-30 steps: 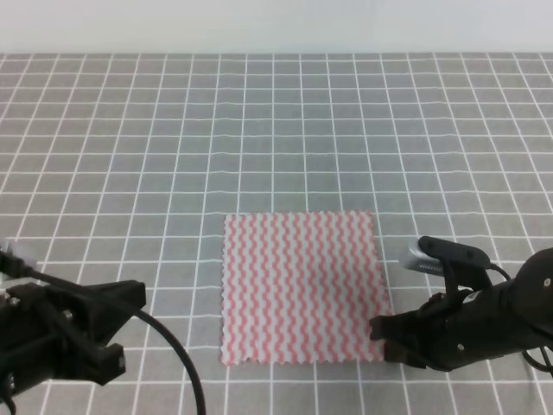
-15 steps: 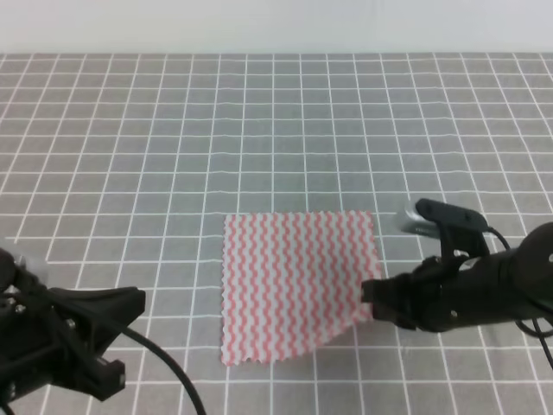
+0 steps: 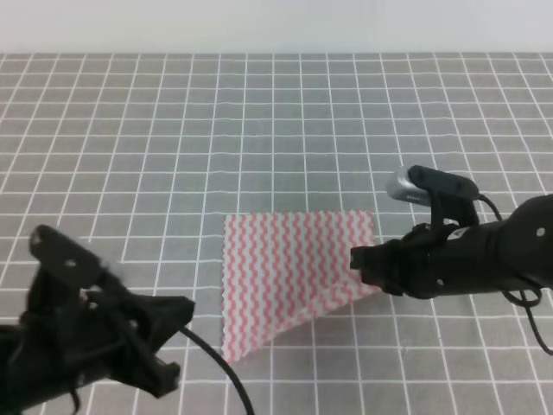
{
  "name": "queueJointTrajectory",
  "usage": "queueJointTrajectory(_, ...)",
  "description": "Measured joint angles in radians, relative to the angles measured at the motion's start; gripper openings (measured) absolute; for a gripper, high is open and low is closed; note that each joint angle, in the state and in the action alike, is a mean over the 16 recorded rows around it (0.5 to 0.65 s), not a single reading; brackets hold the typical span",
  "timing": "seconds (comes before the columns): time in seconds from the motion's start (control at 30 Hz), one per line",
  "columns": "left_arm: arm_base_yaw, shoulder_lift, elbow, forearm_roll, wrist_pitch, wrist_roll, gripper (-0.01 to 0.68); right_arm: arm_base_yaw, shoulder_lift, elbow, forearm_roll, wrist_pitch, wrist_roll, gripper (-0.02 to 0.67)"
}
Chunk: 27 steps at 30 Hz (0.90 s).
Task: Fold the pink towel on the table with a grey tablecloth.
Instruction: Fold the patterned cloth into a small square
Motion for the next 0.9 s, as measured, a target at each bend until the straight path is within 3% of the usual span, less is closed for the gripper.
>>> queueJointTrajectory(0.37, -0.115, 0.103, -0.017, -0.179, -0.054, 0.325, -0.001, 0.000, 0.032, -0.037, -0.002, -0.018, 0.000, -0.014)
queueJointTrajectory(0.9, -0.225, 0.262, -0.120, -0.184, -0.195, 0.418, 0.018, 0.000, 0.085, -0.108, -0.002, -0.029, 0.000, -0.014)
